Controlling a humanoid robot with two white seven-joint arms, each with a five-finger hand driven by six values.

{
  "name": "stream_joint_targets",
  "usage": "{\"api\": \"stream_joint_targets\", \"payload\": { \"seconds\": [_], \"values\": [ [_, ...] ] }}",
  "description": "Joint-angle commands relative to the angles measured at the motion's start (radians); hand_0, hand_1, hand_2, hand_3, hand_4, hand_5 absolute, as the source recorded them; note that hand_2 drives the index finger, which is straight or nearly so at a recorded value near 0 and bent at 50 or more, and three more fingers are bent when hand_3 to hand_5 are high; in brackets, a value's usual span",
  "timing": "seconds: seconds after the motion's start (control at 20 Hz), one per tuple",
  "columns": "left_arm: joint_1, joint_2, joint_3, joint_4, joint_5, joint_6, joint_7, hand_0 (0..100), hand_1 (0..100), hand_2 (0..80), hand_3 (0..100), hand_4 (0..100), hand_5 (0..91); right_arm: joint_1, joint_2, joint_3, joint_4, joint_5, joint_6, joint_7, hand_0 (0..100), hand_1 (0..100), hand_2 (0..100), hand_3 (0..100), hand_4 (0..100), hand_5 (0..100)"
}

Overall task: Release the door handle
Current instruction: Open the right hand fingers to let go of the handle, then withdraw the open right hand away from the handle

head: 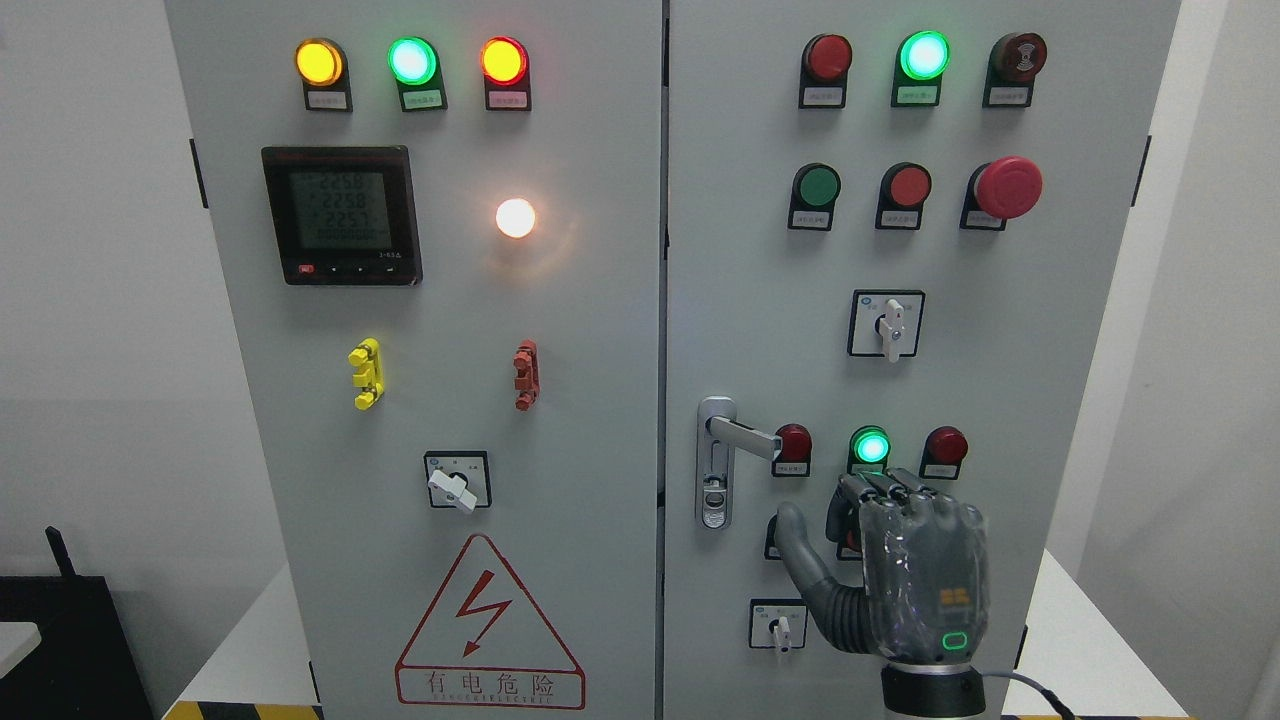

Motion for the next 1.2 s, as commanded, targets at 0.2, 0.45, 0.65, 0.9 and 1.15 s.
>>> {"api": "stream_joint_targets", "payload": {
  "seconds": [0.2,0.45,0.65,0.9,1.15],
  "values": [
    [-0.002,0.0,-0.012,0.0,0.0,-0.001,0.0,12,39,0.0,0,0,0.0,0.077,-0.183,-0.161,-0.1,-0.152,-0.181,-0.001,51,33,5,18,14,13],
    [-0.002,0.0,-0.012,0.0,0.0,-0.001,0.0,12,39,0.0,0,0,0.0,0.112,-0.207,-0.178,-0.139,-0.156,-0.203,0.007,47,27,1,10,4,0],
    [-0.002,0.0,-0.012,0.0,0.0,-0.001,0.0,12,39,0.0,0,0,0.0,0.12,-0.207,-0.176,-0.14,-0.156,-0.203,0.01,44,27,0,9,3,0],
    [-0.002,0.0,-0.012,0.0,0.0,-0.001,0.0,12,39,0.0,0,0,0.0,0.12,-0.209,-0.174,-0.14,-0.156,-0.201,0.013,42,28,0,10,5,0],
    [-0.002,0.0,-0.012,0.0,0.0,-0.001,0.0,12,39,0.0,0,0,0.0,0.122,-0.204,-0.161,-0.14,-0.156,-0.201,0.013,40,28,1,11,6,0]
  ]
}}
